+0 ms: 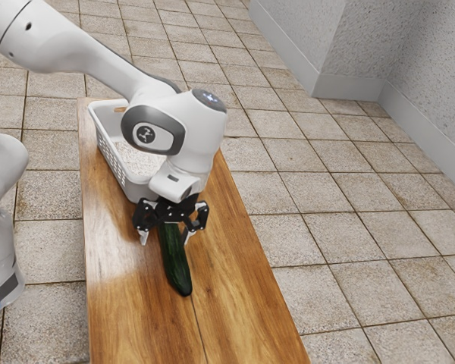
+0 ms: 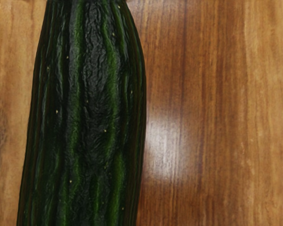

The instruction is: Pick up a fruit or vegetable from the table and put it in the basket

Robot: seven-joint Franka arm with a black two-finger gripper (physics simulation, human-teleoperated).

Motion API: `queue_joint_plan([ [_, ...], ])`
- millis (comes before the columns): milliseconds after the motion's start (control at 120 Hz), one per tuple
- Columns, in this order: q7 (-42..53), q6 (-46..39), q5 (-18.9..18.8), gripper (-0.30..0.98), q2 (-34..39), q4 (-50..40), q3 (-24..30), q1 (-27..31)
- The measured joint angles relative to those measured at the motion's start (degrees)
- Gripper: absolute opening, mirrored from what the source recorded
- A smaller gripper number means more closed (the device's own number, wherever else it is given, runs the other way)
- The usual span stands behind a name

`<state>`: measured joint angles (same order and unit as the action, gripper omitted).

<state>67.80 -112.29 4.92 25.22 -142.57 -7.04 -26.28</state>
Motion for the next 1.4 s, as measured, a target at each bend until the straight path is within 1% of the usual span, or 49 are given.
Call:
queue_joint_plan([
  [300, -0.27, -0.68, -0.2, 0.69, 0.02, -0.28, 0.0, -0.02],
  [592, 1.11, -2.46, -3.18, 0.69, -0.09, -0.36, -0.03, -0.17],
  [733, 2.06, -4.1, -3.89, 0.69, -0.32, -1.03, -0.04, 0.05],
  [1400, 4.43, -8.45, -3.65, 0.69, -1.22, -3.08, 0.01, -0.17],
])
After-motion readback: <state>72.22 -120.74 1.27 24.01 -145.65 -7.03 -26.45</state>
